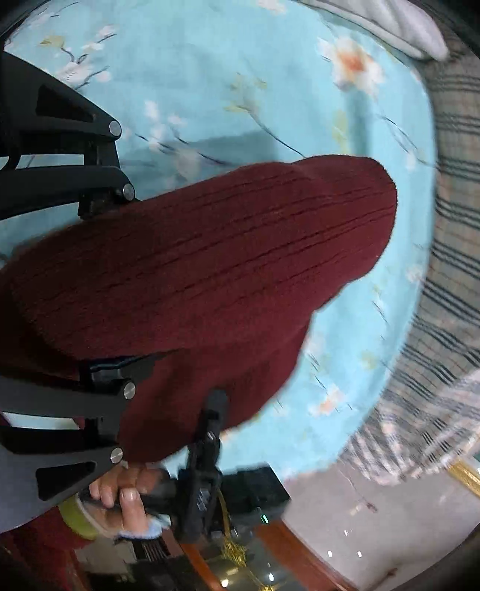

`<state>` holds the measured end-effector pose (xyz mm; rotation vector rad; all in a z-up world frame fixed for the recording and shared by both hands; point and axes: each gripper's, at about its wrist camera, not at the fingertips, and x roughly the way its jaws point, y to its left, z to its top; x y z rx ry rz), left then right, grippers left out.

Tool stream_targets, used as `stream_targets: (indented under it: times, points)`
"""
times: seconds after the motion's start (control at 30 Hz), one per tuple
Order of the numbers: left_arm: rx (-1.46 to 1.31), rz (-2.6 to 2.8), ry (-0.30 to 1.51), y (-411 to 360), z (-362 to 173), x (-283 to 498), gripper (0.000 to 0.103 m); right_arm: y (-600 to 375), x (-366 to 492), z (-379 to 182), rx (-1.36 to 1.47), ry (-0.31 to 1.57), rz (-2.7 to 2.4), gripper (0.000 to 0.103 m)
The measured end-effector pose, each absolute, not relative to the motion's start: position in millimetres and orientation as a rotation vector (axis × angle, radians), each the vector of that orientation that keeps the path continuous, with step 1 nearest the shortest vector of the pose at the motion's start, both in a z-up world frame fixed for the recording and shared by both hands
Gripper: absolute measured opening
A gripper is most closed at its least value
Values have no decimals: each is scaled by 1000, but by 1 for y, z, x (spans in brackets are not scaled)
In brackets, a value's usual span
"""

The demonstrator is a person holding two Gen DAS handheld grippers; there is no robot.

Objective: Fold large clothes

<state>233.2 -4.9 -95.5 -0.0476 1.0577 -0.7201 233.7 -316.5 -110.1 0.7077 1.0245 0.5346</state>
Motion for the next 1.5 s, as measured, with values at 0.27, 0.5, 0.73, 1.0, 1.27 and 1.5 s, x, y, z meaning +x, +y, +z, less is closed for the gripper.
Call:
stream_targets:
  times: [0.27,0.5,0.73,1.0,1.27,1.5]
  points:
    - [-89,-664,1010,8,-106,228,73,-322,231,-102,653,1030,435,56]
    - [-69,-562,816,51,-65,192,70,-336,230,-69,621,931,410,55]
    - [-96,-661,791,49,-65,189,26,-306,254,-88,561,1038,436,14]
    - [-92,-829,864,-4,-92,178,16,-336,253,-82,551,981,353,7]
    - [-88,-818,861,-12,-94,178,13,-340,245,-75,478,976,238,27]
    - [-118,-908,778,31,-65,144,13,-268,261,-8,500,849,629,27]
